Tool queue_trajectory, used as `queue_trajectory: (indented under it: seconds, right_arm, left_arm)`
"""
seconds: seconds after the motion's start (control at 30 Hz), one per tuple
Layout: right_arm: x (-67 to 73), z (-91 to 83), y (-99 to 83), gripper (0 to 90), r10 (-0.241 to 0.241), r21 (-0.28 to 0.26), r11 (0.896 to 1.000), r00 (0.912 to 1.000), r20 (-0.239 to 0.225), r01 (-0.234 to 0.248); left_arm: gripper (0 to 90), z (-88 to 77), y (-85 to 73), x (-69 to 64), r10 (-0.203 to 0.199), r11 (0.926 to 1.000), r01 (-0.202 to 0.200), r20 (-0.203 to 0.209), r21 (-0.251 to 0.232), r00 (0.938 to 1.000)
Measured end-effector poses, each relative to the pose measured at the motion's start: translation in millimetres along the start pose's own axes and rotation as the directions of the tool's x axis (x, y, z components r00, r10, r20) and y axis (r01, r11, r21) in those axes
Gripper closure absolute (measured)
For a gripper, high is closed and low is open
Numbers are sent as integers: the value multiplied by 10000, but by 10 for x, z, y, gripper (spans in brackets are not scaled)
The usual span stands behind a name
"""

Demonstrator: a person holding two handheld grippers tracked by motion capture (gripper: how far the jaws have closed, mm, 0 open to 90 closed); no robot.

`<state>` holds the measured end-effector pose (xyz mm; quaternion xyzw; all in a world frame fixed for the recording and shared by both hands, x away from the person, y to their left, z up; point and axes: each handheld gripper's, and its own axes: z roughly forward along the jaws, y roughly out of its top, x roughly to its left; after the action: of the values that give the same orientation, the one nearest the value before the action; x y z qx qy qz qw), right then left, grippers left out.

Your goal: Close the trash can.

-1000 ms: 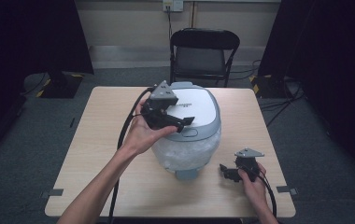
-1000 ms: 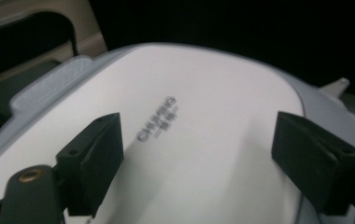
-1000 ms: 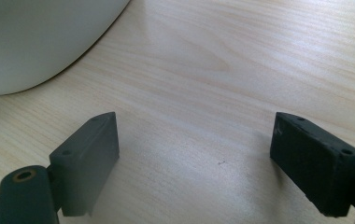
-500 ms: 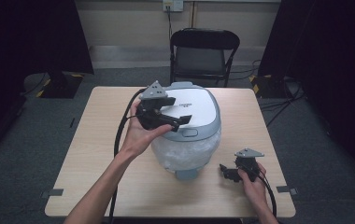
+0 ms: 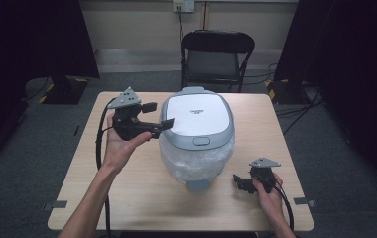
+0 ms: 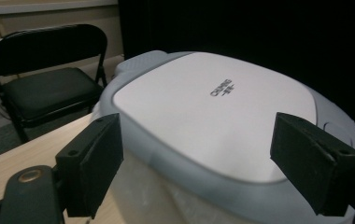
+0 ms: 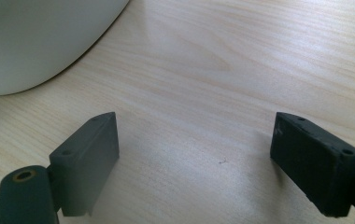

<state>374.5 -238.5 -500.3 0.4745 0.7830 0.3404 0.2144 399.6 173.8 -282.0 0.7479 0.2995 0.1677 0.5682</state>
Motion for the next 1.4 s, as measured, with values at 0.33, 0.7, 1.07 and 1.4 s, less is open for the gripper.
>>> queue_trajectory:
  seconds: [0.33,0.7,1.07,1.4]
  right_arm:
    - [1,0,0,147,4,-1,10000,10000,3,-4]
    - [1,0,0,146,4,-1,10000,10000,4,-4]
    - [1,0,0,147,0,-1,10000,10000,4,0]
    - [1,0,0,146,-3,-4,10000,10000,7,4]
  left_arm:
    - [171,-295,-367,267,-656,9975,674,-842,193,9943]
    - [160,-386,-864,373,-777,9882,981,-1671,1173,9829]
    - [159,-444,-1343,530,-821,9621,1454,-2634,2307,9612]
    - [161,-407,-1880,600,-379,9159,1661,-3333,3654,9420]
